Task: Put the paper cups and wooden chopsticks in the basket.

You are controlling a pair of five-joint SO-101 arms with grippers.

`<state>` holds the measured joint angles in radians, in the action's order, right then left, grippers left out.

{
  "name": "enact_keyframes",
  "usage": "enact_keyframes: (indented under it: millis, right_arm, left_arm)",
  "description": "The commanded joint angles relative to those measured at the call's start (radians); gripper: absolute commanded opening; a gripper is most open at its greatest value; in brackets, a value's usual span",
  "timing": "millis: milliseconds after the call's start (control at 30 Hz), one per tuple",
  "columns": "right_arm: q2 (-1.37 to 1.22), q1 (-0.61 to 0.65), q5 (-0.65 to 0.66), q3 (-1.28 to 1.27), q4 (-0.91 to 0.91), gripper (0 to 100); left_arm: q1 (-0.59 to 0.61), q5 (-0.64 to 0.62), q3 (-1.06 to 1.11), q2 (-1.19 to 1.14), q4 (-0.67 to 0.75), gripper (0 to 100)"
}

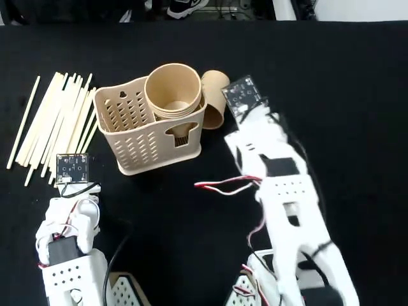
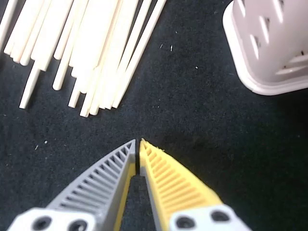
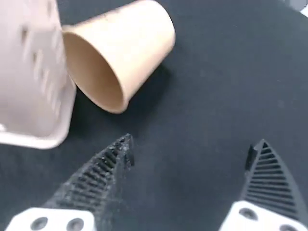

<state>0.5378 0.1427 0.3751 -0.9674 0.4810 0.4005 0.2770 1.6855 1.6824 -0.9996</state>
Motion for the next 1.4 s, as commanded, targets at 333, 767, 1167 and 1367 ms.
enact_keyframes:
  millis: [333,767,1167,1367]
  right_arm:
    - [-0.278,0.041,-0.038,0.088,-0.201,36.9]
    - [-0.515,0.058,-0.040,0.239,-0.319,16.8]
    - [-0.529,0.014,0.051,0.252,-0.322,1.0]
    - [-0.423,-0.017,0.051,0.191,-0.287,1.2]
  left_arm:
    - [-0.007,0.006,0.012,0.008,0.015,3]
    - [-0.007,0.006,0.012,0.008,0.015,3]
    - [-0.007,0.006,0.012,0.008,0.015,3]
    - [-0.007,0.006,0.012,0.008,0.015,3]
